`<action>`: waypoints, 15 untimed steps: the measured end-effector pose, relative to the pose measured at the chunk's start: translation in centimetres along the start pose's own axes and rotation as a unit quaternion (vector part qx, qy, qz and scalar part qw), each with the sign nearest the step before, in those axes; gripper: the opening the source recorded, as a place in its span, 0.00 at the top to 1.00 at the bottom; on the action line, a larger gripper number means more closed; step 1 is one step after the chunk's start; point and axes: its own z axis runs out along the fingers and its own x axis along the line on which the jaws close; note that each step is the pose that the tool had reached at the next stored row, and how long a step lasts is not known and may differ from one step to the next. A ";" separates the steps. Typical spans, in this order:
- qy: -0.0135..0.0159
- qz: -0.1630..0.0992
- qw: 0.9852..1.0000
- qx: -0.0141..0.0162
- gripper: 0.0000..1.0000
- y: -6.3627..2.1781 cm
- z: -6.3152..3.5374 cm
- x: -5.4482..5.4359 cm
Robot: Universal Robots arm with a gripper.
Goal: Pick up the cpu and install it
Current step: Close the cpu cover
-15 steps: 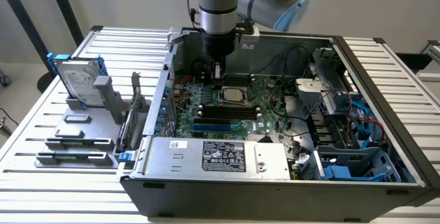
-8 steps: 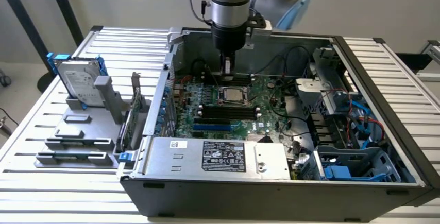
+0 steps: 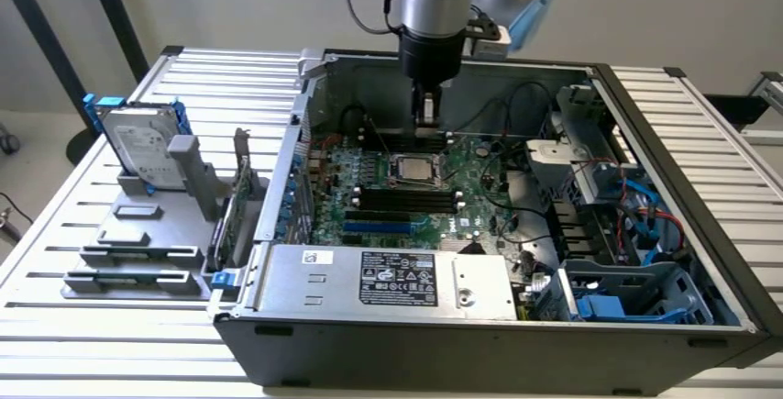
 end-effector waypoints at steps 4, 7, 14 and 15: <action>0.002 -0.002 1.000 0.001 0.89 1.68 -0.22 0.0; 0.005 -0.002 1.000 0.001 0.89 3.04 -0.32 0.0; 0.014 -0.002 1.000 0.002 0.89 6.24 -0.54 0.1; 0.015 -0.002 1.000 0.002 0.89 6.71 -0.54 0.1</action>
